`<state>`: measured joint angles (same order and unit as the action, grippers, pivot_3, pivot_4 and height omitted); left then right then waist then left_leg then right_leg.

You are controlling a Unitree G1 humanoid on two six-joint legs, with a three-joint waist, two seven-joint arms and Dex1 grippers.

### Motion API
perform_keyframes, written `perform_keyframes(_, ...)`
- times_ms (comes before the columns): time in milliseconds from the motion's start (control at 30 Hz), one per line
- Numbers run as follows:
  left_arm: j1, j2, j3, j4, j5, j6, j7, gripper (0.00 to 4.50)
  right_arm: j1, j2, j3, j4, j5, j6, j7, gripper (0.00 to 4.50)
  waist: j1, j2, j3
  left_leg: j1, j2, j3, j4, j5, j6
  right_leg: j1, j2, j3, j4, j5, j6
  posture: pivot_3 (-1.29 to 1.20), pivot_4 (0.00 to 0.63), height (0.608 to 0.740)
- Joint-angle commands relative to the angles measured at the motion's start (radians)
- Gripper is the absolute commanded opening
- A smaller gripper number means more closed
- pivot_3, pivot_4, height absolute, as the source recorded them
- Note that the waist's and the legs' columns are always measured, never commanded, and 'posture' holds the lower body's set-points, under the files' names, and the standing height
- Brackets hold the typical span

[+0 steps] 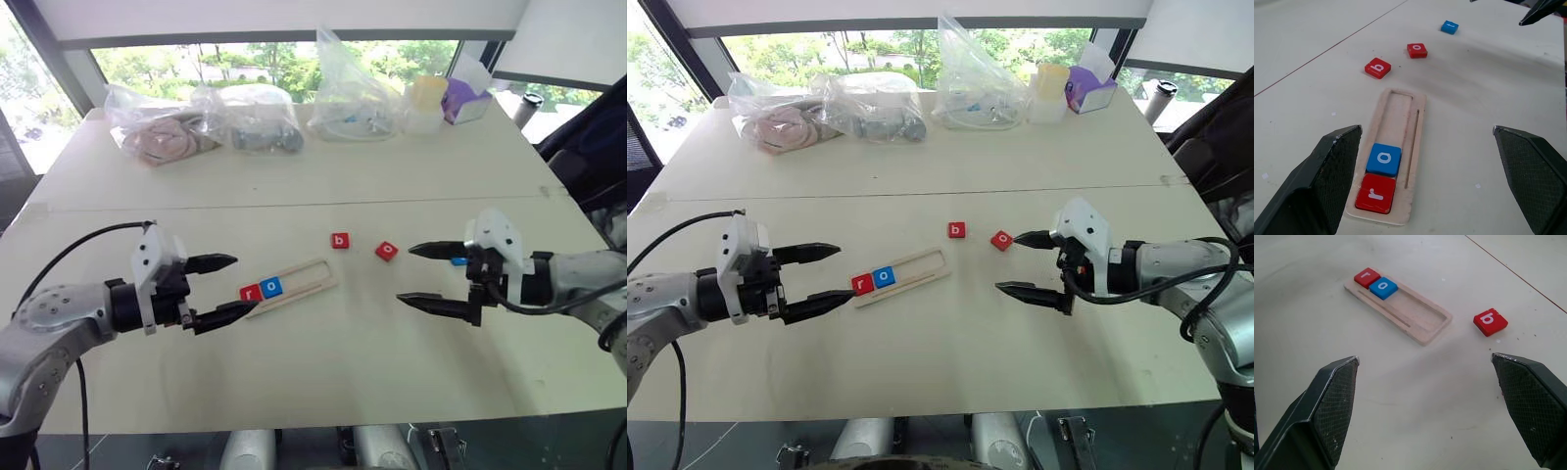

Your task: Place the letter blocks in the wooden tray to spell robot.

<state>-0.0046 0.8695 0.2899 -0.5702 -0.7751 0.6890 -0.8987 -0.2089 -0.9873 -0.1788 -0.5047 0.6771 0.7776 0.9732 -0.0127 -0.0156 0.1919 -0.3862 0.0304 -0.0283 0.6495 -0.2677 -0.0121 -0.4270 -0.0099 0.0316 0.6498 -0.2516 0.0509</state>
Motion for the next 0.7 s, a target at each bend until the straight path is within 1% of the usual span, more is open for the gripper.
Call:
perform_keyframes(33, -0.013, -0.003, 0.001, -0.006, 0.009, -0.023, 0.005, 4.50, 0.000, -0.011, -0.020, -0.007, -0.010, -0.024, 0.002, 4.45, 0.000, 0.000, 0.000, 0.000, 0.000, 0.000, 0.000, 0.000, 0.000, 0.000, 0.000, 0.000, 0.000, 0.000, 0.000, 0.00, 0.150, 0.739)
perform_keyframes(267, -0.015, -0.005, 0.008, -0.001, 0.006, -0.023, 0.003, 4.50, 0.012, -0.003, -0.013, -0.003, -0.024, -0.034, -0.004, 4.45, 0.000, 0.000, 0.000, 0.000, 0.000, 0.000, 0.000, 0.000, 0.000, 0.000, 0.000, 0.000, 0.000, 0.000, 0.000, 0.00, 0.150, 0.739)
perform_keyframes(700, -0.032, -0.010, -0.051, 0.022, 0.046, -0.047, -0.015, 4.50, -0.006, 0.011, 0.001, -0.006, -0.023, -0.030, -0.028, 4.45, 0.000, 0.000, 0.000, 0.000, 0.000, 0.000, 0.000, 0.000, 0.000, 0.000, 0.000, 0.000, 0.000, 0.000, 0.000, 0.00, 0.150, 0.739)
